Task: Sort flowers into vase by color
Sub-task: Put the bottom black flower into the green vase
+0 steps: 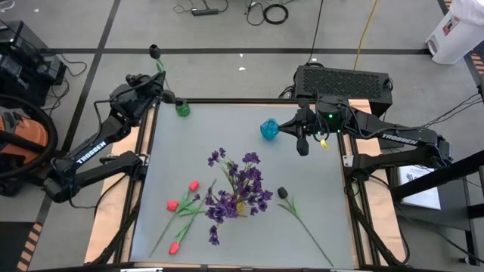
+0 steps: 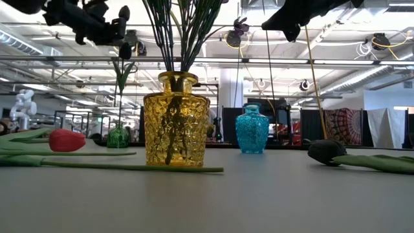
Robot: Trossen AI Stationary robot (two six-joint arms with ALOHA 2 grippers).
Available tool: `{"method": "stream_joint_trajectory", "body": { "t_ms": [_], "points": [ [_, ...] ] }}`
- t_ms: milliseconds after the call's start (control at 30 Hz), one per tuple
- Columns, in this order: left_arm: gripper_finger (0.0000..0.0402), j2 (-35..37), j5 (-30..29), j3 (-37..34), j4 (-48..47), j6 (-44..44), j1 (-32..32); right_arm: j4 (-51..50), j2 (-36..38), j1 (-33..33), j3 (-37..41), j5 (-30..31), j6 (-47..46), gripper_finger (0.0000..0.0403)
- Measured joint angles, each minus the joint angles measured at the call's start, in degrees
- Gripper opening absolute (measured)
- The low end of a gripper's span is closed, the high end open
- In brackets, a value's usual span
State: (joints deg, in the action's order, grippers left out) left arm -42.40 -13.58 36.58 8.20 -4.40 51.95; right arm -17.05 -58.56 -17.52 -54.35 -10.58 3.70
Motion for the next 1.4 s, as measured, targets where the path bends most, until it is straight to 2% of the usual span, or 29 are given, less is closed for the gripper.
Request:
{"method": "stream_joint_trajectory", "body": {
  "t_ms": [567,800,1067,1400],
  "points": [
    [0.0015,-7.5,-2.9,-0.4,3.4,8.2,3.6,0.0,0.0,0.0,0.0,0.0,0.0,0.0013],
    [0.0015,-11.2,-3.1,-0.4,4.9,7.1,4.5,0.0,0.0,0.0,0.0,0.0,0.0,0.0013],
    [0.0015,-11.8,-3.2,-0.4,8.0,7.1,4.7,0.0,0.0,0.0,0.0,0.0,0.0,0.0013],
    [0.0015,-11.8,-3.2,-0.4,7.2,7.0,4.7,0.0,0.0,0.0,0.0,0.0,0.0,0.0013]
  ]
}}
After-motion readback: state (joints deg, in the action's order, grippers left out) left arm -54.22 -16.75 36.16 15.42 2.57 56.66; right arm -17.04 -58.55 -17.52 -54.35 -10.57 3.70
